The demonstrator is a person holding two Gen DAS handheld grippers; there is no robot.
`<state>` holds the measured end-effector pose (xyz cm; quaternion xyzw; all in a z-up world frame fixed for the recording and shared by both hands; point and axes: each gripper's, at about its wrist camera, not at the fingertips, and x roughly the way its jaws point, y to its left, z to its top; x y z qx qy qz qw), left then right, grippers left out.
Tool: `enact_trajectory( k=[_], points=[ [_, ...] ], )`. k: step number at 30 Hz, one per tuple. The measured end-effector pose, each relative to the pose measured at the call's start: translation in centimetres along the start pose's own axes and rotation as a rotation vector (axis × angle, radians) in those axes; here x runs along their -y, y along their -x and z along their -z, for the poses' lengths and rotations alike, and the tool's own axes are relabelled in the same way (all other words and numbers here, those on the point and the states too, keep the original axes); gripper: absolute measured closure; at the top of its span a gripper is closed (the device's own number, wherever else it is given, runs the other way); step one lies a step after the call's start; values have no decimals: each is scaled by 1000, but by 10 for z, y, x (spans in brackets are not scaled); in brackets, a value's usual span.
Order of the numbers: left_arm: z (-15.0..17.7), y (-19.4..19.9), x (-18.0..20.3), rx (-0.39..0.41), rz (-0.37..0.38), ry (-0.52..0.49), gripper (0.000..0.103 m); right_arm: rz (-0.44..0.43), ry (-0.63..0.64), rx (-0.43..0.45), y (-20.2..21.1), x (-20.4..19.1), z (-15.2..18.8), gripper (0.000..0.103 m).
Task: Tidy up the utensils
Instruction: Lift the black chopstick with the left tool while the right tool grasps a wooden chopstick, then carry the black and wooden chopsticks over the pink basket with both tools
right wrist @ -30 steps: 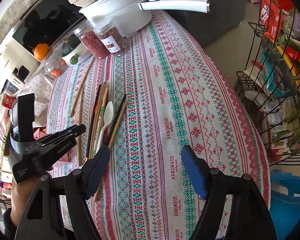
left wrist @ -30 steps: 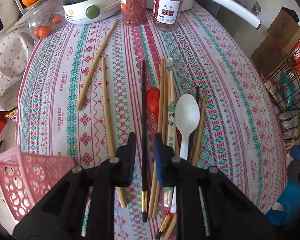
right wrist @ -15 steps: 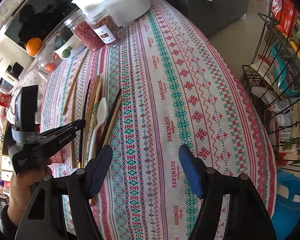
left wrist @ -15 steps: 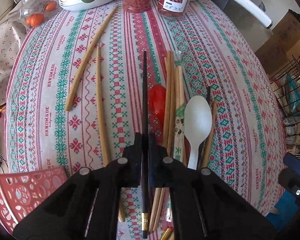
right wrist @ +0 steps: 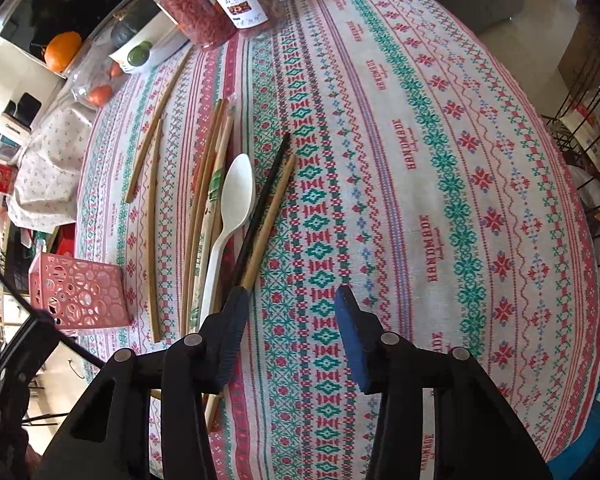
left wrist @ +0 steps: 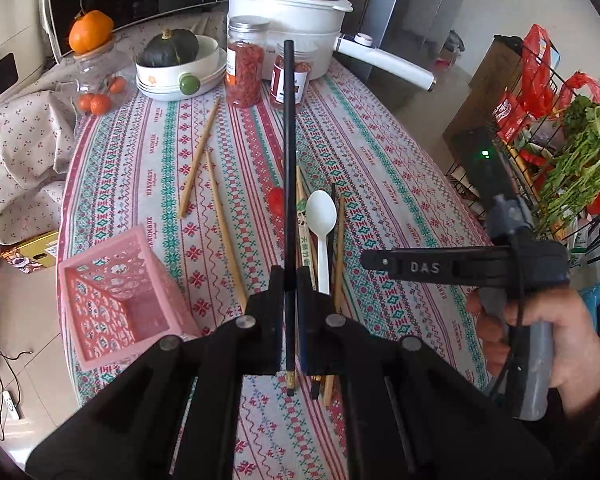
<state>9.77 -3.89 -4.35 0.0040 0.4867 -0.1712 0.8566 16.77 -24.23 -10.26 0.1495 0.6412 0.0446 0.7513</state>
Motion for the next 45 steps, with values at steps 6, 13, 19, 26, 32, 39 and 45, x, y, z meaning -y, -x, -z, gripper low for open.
enact_trajectory(
  k=[6,13,19,26,32,39,45],
  points=[
    [10,11,-10,15,25,10,96,39,-11,-23,-20,-16,-6,70],
    [20,24,-17,26,42,18,96,117,18,-9,-30,-42,-6,76],
    [23,27,-23,31,38,28,96,155,38,-6,-38,-59,-4,82],
    [29,31,-28,42,35,35,96,100,-17,-11,-38,-38,-8,96],
    [34,40,-28,62,31,26,96,62,-48,32,-14,-13,3,96],
    [36,74,-27,164,45,9,96,-22,31,257,66,-19,35,96],
    [32,117,-23,305,64,-35,96,-88,166,487,130,-45,64,96]
  ],
)
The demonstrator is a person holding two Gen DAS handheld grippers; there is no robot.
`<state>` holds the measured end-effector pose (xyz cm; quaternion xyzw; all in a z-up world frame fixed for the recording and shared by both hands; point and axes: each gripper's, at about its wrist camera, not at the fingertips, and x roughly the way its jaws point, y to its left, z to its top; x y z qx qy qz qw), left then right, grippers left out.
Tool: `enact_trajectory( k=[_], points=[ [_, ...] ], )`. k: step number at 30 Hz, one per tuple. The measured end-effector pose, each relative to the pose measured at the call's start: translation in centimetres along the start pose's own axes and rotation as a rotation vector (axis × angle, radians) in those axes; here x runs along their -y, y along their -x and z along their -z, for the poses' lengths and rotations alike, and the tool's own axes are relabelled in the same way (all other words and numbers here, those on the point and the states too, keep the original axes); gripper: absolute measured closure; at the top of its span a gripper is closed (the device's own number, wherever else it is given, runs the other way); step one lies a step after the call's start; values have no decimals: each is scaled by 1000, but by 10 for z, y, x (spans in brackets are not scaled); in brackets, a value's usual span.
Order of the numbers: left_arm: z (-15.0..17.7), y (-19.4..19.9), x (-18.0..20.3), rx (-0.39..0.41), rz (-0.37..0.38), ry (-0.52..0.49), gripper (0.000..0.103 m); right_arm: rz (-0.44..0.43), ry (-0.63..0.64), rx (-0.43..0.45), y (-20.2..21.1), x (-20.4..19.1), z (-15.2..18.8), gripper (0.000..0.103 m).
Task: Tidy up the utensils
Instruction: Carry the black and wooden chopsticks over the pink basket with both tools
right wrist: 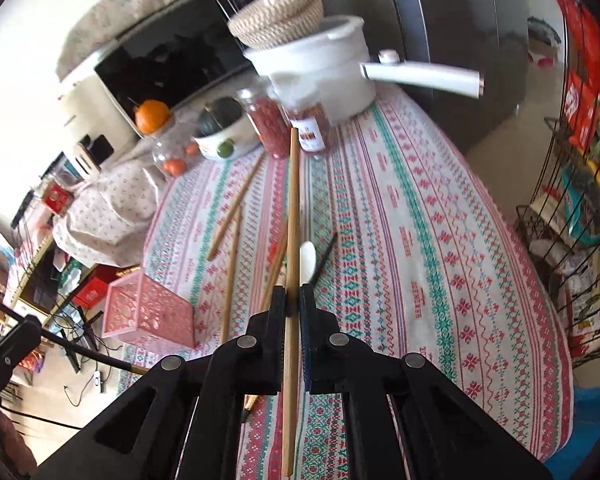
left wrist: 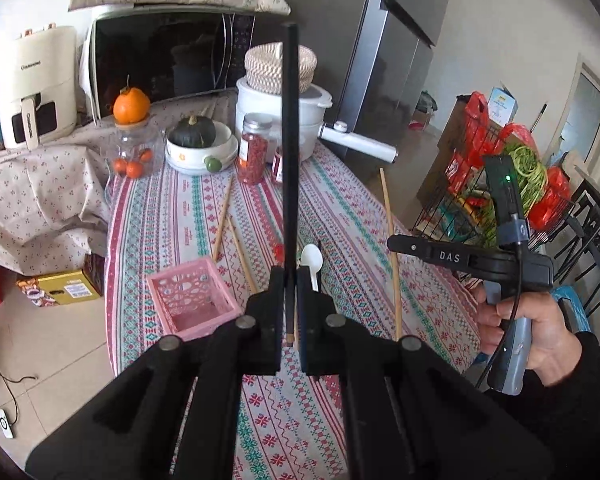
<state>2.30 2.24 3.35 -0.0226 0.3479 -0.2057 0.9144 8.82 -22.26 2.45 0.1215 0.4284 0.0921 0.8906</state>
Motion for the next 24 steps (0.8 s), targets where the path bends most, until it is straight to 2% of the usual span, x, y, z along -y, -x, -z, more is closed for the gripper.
enact_trajectory(
  k=[5,10,14,20,24],
  points=[
    [-13,27,-7,136,-49,-4,96,-72,68,188,42,-29,-6,96],
    [-19,29,-24,187,-120,13,96,-134,89,302,51,-54,-15,96],
    [-14,18,-37,164,-148,25,96,-191,81,343,43,-73,-21,96],
    [-2,-22,-65,44,-209,69,96,-260,93,386,23,-110,-23,96],
    [1,-39,-75,-1,-207,90,96,-277,94,392,3,-133,-22,96]
  ],
)
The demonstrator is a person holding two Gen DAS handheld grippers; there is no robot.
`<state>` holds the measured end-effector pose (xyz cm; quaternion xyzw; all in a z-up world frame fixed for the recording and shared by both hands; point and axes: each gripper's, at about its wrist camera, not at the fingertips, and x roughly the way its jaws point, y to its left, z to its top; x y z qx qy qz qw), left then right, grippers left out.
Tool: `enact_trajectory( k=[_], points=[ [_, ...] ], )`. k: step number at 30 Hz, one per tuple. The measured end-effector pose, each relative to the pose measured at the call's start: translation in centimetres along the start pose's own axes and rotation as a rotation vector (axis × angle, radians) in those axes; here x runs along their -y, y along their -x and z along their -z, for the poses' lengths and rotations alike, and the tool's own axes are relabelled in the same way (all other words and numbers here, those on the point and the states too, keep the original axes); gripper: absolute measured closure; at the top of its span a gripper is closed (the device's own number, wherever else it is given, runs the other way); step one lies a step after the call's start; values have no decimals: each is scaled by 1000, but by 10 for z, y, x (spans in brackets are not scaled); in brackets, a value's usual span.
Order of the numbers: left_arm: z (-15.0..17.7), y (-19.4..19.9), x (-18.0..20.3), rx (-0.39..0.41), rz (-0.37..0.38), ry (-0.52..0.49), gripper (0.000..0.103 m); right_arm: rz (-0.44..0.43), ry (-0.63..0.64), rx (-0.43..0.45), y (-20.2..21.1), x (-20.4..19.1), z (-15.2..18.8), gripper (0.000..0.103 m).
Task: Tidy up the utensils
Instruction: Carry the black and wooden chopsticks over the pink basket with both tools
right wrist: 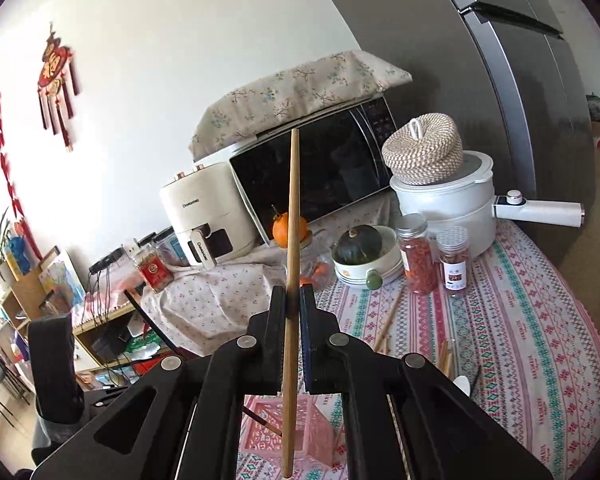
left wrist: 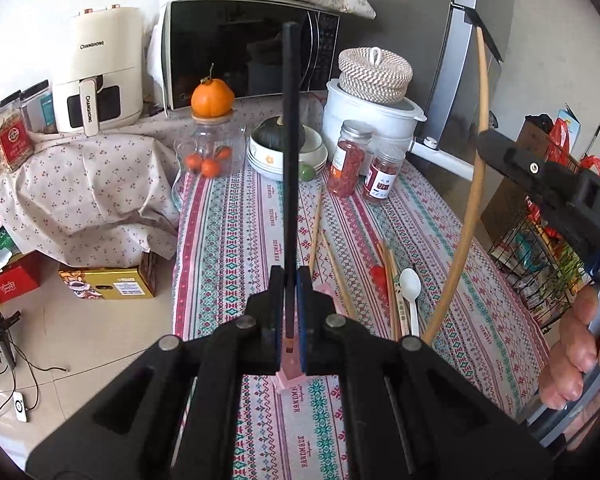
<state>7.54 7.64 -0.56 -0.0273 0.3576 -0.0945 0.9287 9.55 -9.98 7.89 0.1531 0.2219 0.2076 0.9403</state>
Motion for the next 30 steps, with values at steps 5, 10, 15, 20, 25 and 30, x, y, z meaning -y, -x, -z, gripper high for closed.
enact_trajectory(
  k=[5,10,15,20,25,30],
  points=[
    [0,-16,-7,-28,13,31,94,15,11,-19,-31,-11,13,97],
    [-2,-11,-17,-29,7,98,61,64,53,-50,-54,-13,27,96],
    [1,5,-21,-25,-8,133,34,90,72,-79,-69,-9,35,96],
    [7,4,-31,-71,-22,156,27,81,64,-78,-70,-10,36,96],
    [12,4,-39,-89,-37,163,27,50,72,-27,-56,-19,25,96],
    [15,4,-47,-104,-41,195,27,74,120,29,-52,-30,21,96]
  ],
)
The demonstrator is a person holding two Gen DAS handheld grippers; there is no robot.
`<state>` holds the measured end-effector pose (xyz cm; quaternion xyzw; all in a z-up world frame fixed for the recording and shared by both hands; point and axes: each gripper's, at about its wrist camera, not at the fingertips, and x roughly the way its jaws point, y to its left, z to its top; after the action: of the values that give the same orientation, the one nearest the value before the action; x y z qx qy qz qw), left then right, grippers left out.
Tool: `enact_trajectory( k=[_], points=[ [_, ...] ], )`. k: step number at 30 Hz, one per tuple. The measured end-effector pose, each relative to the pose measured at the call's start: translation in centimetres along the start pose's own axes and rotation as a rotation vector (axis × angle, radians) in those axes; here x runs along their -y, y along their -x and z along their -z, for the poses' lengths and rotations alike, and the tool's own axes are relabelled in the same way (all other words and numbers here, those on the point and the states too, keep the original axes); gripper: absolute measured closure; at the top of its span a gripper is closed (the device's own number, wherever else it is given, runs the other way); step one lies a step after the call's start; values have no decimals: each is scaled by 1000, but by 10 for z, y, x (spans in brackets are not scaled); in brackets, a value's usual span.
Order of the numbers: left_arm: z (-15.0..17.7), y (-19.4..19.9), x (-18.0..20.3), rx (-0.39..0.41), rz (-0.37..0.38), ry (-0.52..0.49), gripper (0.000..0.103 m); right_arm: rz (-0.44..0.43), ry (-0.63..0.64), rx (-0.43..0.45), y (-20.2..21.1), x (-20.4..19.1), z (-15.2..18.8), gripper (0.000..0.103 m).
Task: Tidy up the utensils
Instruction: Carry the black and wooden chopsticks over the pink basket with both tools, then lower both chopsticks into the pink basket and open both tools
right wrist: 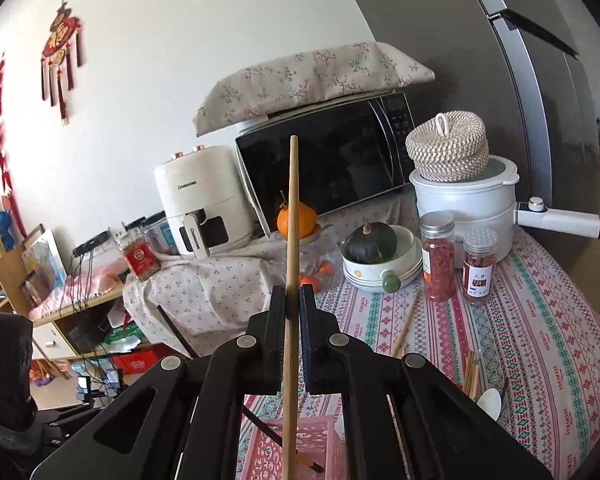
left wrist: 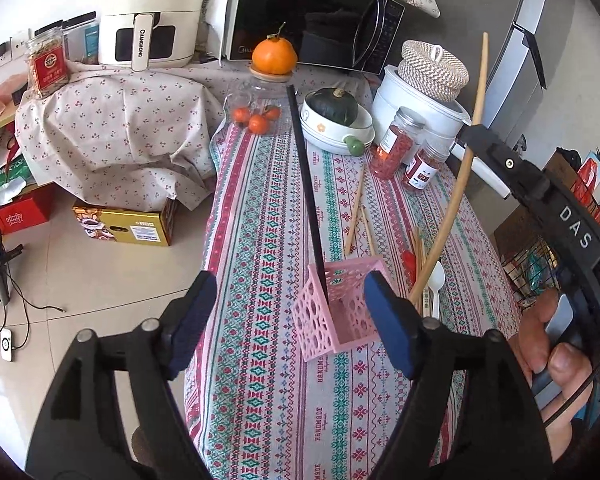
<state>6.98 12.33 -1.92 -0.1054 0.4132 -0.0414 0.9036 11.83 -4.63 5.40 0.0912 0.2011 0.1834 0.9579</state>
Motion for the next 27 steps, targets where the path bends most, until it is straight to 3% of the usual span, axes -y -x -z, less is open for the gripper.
enact_trajectory(
  k=[10,14,18,20,25,27],
  points=[
    [6,-10,-23,-62,-74,68,26,81,224,-76,-37,-27,36,96],
    [9,-13,-26,-80,-75,73,26,63,199,-137,-47,-22,45,96],
    [10,-13,-26,-88,-67,69,26,-46,100,-235,-53,-12,46,95],
    [10,-13,-26,-93,-61,70,26,-65,64,-238,-48,-5,41,89],
    [12,-11,-21,-106,-26,66,24,-65,-4,-234,-23,20,22,55],
    [14,-11,-17,-117,-1,63,22,-54,-32,-245,-11,34,15,48]
  ],
)
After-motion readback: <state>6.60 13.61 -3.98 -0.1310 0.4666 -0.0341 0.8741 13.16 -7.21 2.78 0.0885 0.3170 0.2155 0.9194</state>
